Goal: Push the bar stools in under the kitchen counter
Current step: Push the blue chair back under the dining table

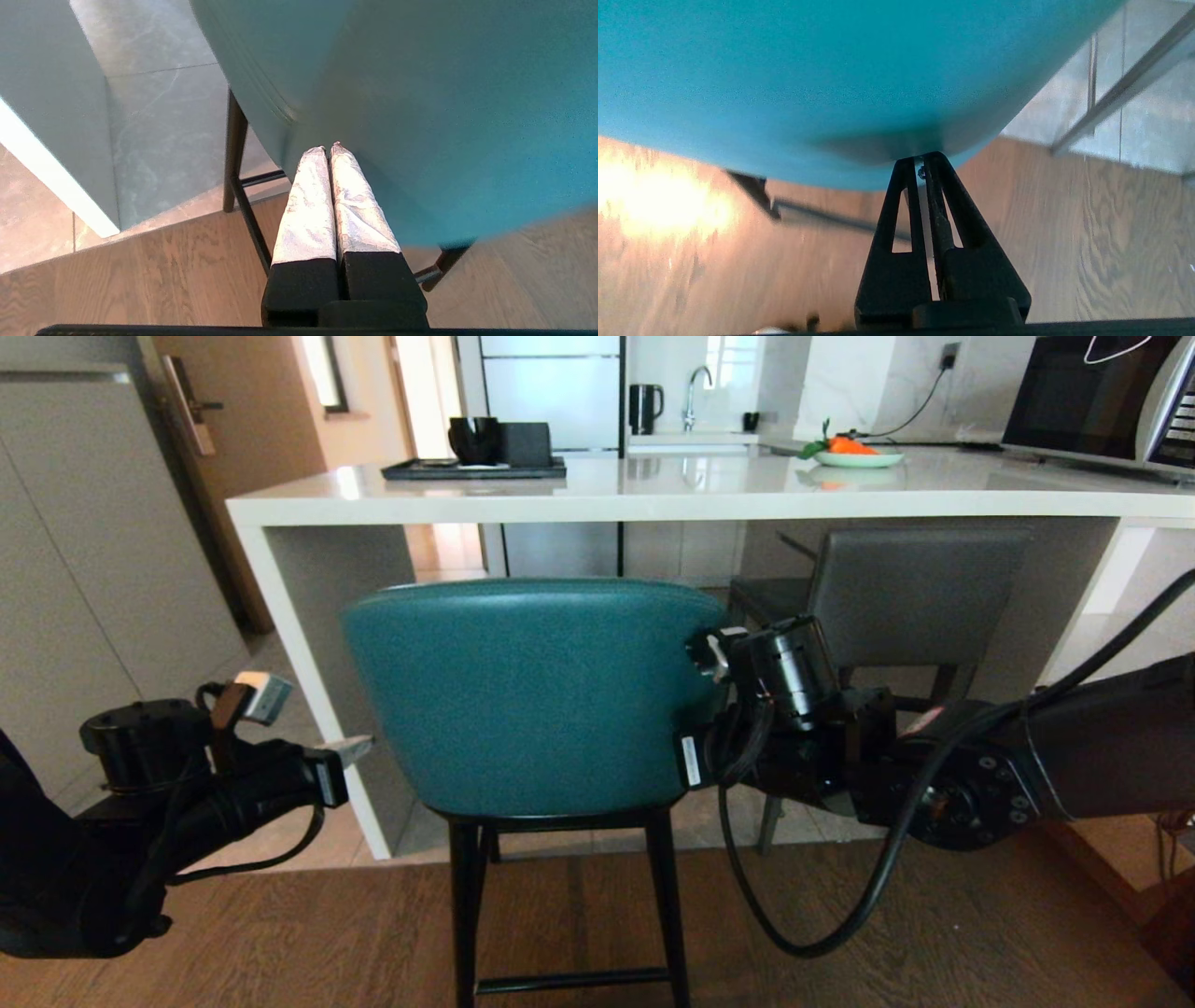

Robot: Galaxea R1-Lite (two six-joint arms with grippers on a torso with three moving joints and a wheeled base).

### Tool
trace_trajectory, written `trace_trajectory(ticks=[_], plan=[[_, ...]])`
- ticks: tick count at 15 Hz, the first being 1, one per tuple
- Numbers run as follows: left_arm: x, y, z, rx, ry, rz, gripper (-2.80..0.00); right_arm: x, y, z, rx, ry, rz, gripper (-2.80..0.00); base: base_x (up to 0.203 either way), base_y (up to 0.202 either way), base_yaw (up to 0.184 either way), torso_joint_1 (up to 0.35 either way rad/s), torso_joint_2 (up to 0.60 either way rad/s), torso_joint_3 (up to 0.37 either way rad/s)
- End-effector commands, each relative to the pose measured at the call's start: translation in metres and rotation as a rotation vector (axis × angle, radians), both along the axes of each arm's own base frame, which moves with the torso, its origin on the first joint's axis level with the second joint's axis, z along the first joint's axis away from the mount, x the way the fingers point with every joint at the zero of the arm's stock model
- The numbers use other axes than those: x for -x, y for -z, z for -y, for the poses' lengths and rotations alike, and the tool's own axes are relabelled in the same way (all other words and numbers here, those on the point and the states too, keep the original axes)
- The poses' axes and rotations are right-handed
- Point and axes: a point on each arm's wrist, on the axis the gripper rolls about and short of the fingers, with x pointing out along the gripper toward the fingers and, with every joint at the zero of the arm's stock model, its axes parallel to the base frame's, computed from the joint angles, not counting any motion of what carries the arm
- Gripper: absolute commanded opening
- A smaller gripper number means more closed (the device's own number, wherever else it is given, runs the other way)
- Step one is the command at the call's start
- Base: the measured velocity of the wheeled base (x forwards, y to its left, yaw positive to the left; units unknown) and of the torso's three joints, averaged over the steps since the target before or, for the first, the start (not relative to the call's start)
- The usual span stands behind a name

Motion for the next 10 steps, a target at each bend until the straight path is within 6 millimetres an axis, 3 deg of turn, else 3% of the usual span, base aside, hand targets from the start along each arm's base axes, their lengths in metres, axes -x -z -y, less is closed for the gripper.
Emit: trace_trajectory(ticks=[1,4,7,10], plan=[[0.002,-0.003,-0.003,0.0,-0.005,0.013,-2.8,0.01,-0.01,0.008,-0.012,0.006,0.021,-2.8,0.0,0.0,0.0,0.0,0.0,0.0],[-0.004,-0.008,-0.009,-0.001,-0.024,0.04,-2.8,0.029,-0.018,0.02,-0.017,0.002,0.024,-2.8,0.0,0.0,0.0,0.0,0.0,0.0],[-0.002,-0.017,-0.017,-0.002,-0.036,0.071,-2.8,0.051,-0.027,0.046,-0.029,0.034,0.032,-2.8,0.0,0.0,0.0,0.0,0.0,0.0],[0.0,-0.012,-0.019,0.0,-0.032,0.05,-2.8,0.057,-0.017,0.074,-0.003,0.099,-0.007,-2.8,0.0,0.0,0.0,0.0,0.0,0.0]])
